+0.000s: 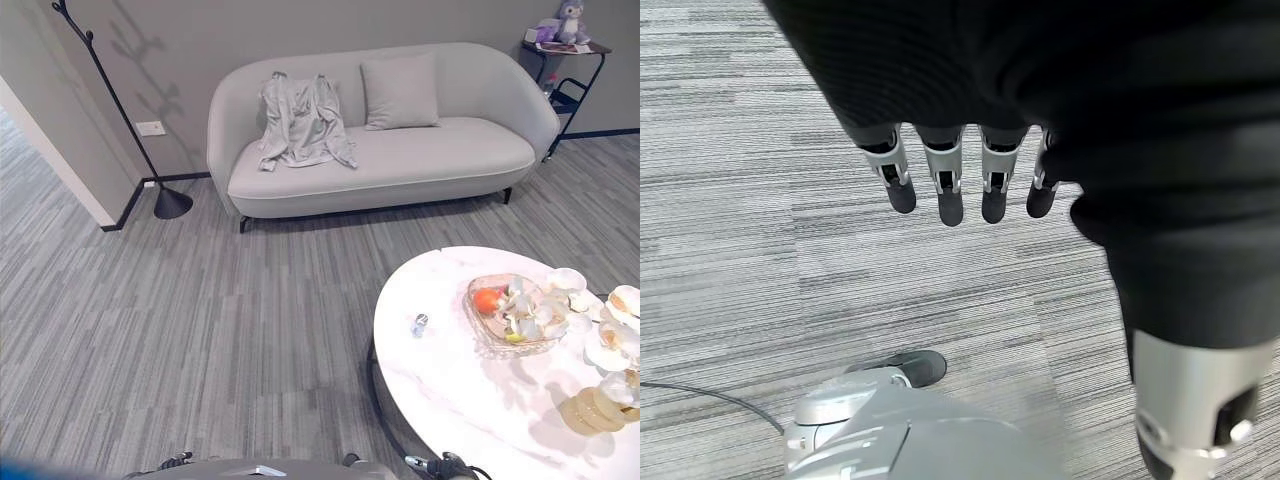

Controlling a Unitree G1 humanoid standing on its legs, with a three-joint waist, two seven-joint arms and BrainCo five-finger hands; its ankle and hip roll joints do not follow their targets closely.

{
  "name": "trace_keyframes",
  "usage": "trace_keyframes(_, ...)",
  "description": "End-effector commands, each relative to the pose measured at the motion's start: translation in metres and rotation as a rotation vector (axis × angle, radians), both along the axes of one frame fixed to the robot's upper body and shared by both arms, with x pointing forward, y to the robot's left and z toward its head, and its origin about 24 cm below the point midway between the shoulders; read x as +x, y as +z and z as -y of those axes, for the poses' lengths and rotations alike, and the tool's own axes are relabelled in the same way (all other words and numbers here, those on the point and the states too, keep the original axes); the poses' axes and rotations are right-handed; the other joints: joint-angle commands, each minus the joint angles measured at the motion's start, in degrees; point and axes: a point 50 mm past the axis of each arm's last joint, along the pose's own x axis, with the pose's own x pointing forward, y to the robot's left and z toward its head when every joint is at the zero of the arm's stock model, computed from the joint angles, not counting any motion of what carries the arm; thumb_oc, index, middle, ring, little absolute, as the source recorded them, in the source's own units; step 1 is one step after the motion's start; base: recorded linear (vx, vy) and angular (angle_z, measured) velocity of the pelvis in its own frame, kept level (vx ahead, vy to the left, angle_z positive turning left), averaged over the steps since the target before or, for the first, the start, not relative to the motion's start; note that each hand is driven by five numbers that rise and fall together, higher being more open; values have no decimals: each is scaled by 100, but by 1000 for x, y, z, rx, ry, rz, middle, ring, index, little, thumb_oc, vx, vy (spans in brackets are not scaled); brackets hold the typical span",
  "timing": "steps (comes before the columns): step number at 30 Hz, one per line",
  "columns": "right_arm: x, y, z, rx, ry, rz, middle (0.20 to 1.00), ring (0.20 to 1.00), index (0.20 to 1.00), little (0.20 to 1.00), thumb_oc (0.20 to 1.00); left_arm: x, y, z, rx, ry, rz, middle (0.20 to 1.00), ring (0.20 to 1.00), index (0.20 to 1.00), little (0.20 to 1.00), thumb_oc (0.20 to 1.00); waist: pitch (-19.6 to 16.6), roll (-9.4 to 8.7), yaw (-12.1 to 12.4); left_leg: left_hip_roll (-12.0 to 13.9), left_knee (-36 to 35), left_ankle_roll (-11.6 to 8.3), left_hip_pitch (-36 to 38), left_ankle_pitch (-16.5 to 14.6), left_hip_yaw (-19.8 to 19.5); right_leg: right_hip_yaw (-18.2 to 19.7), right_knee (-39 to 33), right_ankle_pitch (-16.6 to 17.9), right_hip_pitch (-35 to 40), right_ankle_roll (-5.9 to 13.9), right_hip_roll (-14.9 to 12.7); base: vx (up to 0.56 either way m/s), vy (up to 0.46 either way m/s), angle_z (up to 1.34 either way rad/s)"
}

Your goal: Hang the clothes on the sofa on the clothes rack.

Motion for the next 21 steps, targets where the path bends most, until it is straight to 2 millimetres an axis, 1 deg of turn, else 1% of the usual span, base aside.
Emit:
trace_keyframes(1,22,4,0,-6,40,52,1000,1000,1000,1000,1000,15,4,-11,16,25,40,1000,1000,1000,1000,1000,84,-349,7,18,-307,-330,270,-115,-222,-74,-646,195,596,815,-587,0,0,0)
trace_keyframes(5,28,5,-1,-9,66,63,1000,1000,1000,1000,1000,16,6,-15,34,33,47,1000,1000,1000,1000,1000,94,-356,52,15,-307,-329,242,-96,-247,-101,-646,203,590,817,-597,0,0,0)
trace_keyframes(21,30,6,0,-8,81,58,1000,1000,1000,1000,1000,12,5,-17,36,40,31,1000,1000,1000,1000,1000,87,-365,158,-36,-307,-320,227,-98,-320,-197,-646,200,636,843,-657,0,4,4)
